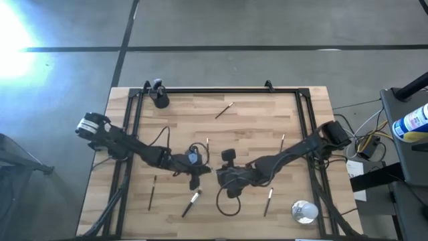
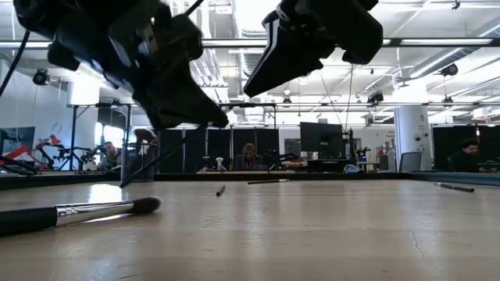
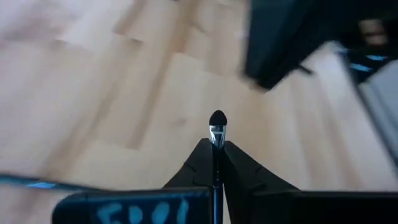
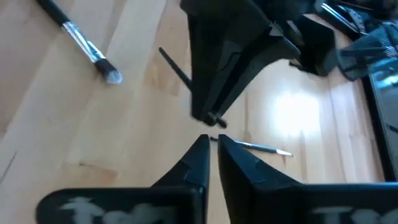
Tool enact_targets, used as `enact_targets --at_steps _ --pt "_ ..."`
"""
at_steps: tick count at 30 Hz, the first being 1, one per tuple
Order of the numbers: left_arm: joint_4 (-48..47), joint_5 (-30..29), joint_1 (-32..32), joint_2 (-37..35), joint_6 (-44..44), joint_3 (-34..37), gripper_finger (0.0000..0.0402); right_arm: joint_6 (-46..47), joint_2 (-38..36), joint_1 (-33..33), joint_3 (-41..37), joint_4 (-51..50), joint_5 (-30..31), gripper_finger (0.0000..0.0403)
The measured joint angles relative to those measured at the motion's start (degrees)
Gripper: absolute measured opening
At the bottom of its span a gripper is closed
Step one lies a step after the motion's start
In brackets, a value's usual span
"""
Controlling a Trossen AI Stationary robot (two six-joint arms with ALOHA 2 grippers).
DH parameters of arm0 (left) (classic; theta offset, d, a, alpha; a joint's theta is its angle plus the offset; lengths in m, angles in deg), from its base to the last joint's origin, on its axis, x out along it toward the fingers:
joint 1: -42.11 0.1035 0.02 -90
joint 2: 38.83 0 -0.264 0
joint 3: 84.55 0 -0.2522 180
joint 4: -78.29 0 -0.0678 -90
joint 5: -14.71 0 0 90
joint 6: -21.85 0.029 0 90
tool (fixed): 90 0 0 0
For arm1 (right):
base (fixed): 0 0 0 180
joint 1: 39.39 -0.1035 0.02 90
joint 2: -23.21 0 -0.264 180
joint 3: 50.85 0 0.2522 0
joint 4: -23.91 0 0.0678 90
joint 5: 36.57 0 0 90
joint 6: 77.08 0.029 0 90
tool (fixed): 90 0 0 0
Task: Put items in baskets/containers
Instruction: Put the eyeshadow brush into the holder
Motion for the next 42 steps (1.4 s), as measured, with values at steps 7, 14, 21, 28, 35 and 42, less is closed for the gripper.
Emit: enact_targets --at_steps 7,14,21,28,35,42 --pt "3.21 -10.19 4.91 -9.26 4.67 8.13 0.0009 2.63 -1.51 -0.02 -2.73 0.25 1.51 0.0079" --pt "8.09 -17.94 17.4 -21.43 13.4 14.88 0.0009 2.37 -1.56 -0.05 -8.97 8.42 2.8 0.0048" --pt "11.48 -19.41 38.09 -28.41 25.17 14.41 0.0009 0.96 -1.54 -0.02 -13.4 17.74 2.82 0.001" --pt "11.67 -17.47 57.44 -28.27 27.97 10.38 0.0009 -1.08 -1.54 -0.02 -16.79 26.93 2.79 0.0009" --pt "12.35 -15.94 66.06 -23.82 26.62 10.53 0.0009 -1.42 -1.54 -0.13 -18.05 28.76 2.78 0.0008" --pt "22.14 -16.68 67.7 -16.54 26.19 14.7 0.0009 -2.0 -1.54 -0.59 -19.21 31.22 2.78 0.0008"
